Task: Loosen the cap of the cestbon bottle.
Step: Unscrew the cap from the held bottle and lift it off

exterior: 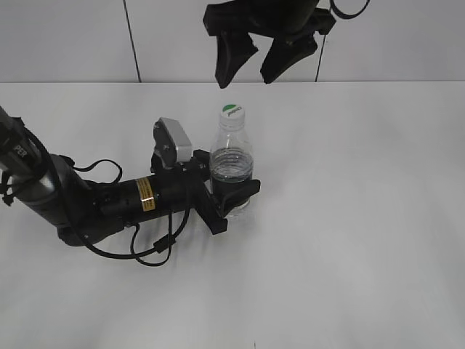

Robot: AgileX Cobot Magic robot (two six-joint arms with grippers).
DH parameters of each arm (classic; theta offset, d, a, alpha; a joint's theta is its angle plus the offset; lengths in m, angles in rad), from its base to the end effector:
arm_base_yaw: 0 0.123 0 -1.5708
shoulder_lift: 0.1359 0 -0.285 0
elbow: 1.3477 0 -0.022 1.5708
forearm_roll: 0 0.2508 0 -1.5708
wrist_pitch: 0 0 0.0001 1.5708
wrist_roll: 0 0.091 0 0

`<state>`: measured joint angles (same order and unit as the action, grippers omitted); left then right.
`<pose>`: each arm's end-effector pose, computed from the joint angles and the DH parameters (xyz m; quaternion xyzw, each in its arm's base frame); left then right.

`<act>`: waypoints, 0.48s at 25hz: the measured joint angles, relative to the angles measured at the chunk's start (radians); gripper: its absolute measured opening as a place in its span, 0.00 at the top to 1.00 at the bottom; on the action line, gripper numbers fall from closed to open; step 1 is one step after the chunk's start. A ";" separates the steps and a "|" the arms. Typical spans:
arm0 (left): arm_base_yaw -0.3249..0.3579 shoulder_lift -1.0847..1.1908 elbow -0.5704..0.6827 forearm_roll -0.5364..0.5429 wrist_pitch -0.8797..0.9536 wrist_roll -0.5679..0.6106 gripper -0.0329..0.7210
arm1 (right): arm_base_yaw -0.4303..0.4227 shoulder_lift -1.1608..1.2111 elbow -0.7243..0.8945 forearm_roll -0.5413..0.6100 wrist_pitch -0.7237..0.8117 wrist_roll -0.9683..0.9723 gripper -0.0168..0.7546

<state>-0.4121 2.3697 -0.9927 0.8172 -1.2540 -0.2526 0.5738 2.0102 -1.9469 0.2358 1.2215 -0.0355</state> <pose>0.3272 -0.2118 0.0465 0.4027 0.6303 -0.3835 0.5417 0.3573 0.2547 0.3077 -0.2745 0.9366 0.1609 0.1467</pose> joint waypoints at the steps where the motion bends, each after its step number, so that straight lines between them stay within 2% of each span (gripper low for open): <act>1: 0.000 0.000 0.000 0.000 0.000 0.000 0.42 | 0.009 0.006 0.000 -0.004 0.000 0.003 0.28; 6: 0.000 0.000 0.000 -0.001 0.000 0.000 0.42 | 0.056 0.051 0.000 -0.037 0.000 0.010 0.28; 12: 0.000 0.000 0.000 -0.002 0.000 0.000 0.42 | 0.055 0.060 0.001 -0.056 0.000 0.012 0.28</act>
<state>-0.4121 2.3697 -0.9927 0.8152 -1.2540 -0.2526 0.6284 2.0702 -1.9462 0.1797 1.2215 -0.0232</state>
